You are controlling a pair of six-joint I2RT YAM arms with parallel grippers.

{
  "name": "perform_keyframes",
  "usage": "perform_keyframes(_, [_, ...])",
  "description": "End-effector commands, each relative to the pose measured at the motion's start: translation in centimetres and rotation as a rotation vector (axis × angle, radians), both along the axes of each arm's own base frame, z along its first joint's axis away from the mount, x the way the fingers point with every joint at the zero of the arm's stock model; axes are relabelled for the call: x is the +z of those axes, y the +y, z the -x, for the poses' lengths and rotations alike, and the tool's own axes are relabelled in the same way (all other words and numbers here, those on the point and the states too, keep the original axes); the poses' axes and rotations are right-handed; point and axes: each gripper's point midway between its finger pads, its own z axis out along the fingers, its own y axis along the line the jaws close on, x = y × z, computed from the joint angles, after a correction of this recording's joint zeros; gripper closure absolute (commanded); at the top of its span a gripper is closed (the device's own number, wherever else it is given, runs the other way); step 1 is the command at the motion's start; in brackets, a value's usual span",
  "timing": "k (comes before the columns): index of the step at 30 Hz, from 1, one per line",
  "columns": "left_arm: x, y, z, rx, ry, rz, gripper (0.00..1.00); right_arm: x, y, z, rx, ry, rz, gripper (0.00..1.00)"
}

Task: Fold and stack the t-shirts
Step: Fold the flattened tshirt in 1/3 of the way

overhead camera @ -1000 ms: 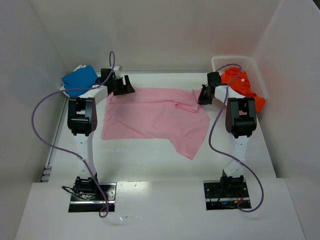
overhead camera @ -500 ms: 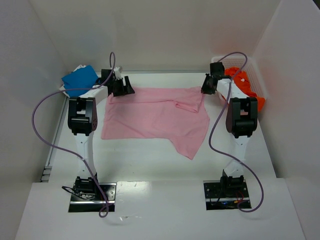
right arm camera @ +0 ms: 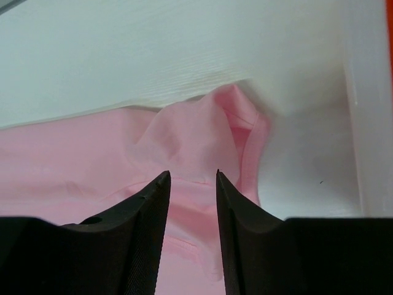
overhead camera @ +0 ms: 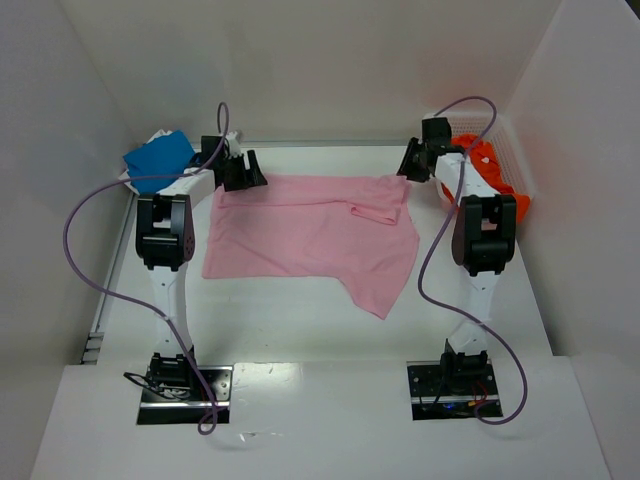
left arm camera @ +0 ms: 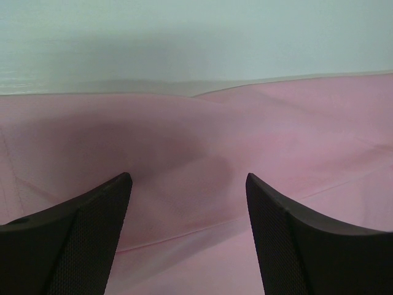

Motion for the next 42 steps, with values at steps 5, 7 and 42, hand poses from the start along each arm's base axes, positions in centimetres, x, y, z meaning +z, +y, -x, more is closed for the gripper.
perform_keyframes(5, [-0.7,0.5,-0.6,0.005,0.001,-0.007,0.17,-1.2,1.5,3.6,0.044,0.051,-0.068,0.53])
perform_keyframes(7, [-0.7,0.4,-0.6,0.01,0.005,-0.001,0.17,-1.2,1.7,4.5,0.054,0.061,-0.079,0.51])
perform_keyframes(42, [-1.4,0.4,-0.5,0.016,0.018,0.005,0.17,-2.7,5.3,10.3,0.086,0.205,-0.185,0.91])
